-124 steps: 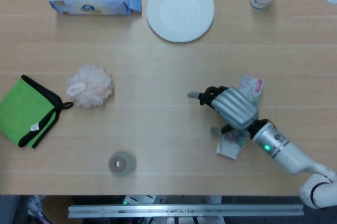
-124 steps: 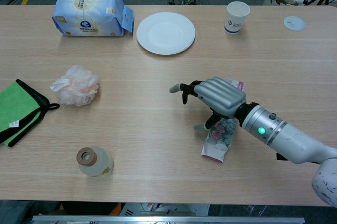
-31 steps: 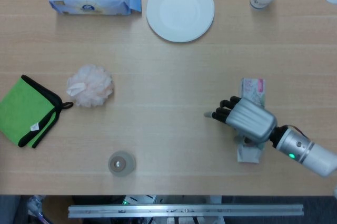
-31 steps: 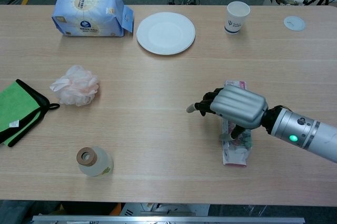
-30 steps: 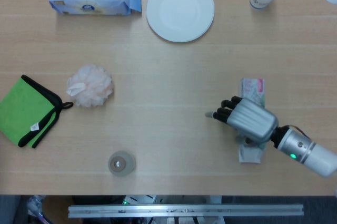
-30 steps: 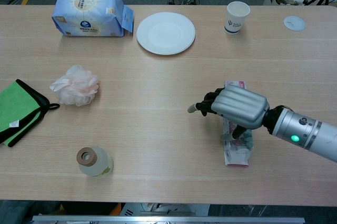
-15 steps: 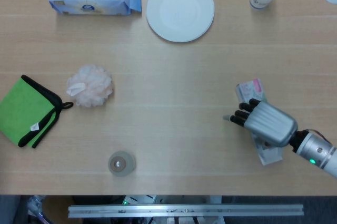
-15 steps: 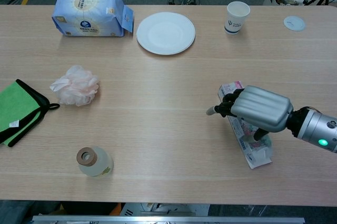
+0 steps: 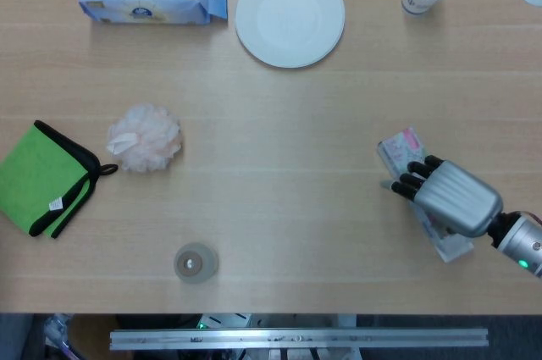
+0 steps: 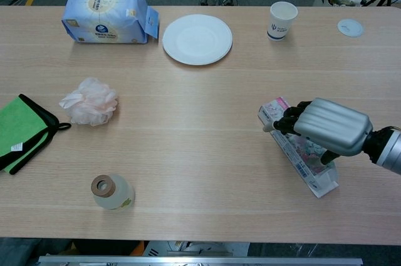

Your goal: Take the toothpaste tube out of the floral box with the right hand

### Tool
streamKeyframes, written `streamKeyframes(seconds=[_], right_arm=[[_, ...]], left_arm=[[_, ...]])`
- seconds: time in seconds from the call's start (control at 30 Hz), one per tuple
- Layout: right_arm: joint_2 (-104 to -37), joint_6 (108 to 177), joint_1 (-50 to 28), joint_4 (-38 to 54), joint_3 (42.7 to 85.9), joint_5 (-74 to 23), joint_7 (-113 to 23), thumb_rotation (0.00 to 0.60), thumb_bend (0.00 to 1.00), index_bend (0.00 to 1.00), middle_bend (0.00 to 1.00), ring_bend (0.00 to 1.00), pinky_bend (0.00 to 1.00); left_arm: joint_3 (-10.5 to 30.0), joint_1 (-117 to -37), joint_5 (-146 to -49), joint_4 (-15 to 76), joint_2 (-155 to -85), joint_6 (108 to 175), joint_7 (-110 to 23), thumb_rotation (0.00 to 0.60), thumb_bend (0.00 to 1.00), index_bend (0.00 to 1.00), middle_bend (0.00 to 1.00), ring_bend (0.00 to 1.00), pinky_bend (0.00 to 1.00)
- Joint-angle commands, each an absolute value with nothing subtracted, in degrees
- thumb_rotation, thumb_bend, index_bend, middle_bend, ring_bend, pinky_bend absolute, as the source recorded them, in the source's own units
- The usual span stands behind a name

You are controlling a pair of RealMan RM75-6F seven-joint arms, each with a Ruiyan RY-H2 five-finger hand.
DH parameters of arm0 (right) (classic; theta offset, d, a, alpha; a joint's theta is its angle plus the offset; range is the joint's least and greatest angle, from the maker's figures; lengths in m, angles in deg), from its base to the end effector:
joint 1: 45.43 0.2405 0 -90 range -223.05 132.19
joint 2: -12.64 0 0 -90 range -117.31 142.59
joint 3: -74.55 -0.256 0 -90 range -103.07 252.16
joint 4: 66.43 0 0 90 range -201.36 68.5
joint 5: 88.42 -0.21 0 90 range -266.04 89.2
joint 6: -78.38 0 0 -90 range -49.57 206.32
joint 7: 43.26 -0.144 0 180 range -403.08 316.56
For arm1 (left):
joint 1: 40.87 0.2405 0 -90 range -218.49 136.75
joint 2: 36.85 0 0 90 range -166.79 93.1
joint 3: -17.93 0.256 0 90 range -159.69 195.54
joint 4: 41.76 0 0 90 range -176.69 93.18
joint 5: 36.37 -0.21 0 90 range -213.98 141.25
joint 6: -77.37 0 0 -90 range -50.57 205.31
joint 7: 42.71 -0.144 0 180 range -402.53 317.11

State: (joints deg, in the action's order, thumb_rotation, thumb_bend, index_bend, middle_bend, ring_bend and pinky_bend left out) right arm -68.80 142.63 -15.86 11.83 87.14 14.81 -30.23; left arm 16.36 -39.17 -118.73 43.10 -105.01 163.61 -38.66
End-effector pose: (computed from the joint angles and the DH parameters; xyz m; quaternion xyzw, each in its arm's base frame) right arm -0.2495 -0.2148 -0.0081 0.8901 -0.1900 0.2815 0.3038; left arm -0.3570 0.1378 0.1525 -0.5453 -0.4350 -0.3469 0.6270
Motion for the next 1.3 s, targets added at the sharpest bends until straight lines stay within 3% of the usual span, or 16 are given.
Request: streamKeyframes(seconds=[0.03, 0.4, 0.9, 1.3], right_arm=[[-68.89, 142.24, -16.03, 13.92, 87.06, 13.83, -34.78, 0.6, 0.05, 0.22, 0.42, 0.3, 0.4], [-62.38, 135.47, -13.47, 26.62, 89.0, 11.36, -44.2, 0.6, 0.05, 0.22, 0.42, 0.3, 0.4], [-65.66, 129.95, -13.14, 24.37, 90.12, 10.43, -45.88, 0.6, 0.05, 0.22, 0.42, 0.3, 0.4], [-62.56, 130.06, -14.24, 26.38, 90.87, 9.12, -44.6, 0.6, 0.05, 0.22, 0.42, 0.3, 0.4]], left_arm=[[16.35, -39.16, -118.7, 43.24, -104.93, 163.64, -38.75, 0.6, 0.01, 0.42, 0.38, 0.34, 0.57], [16.27, -39.27, -118.73, 43.62, -104.74, 163.61, -38.92, 0.6, 0.01, 0.42, 0.38, 0.34, 0.57], [16.27, -38.94, -118.36, 43.33, -104.61, 163.74, -38.2, 0.6, 0.01, 0.42, 0.38, 0.34, 0.57], [16.17, -38.9, -118.26, 43.22, -104.84, 163.78, -38.25, 0.6, 0.01, 0.42, 0.38, 0.34, 0.57]])
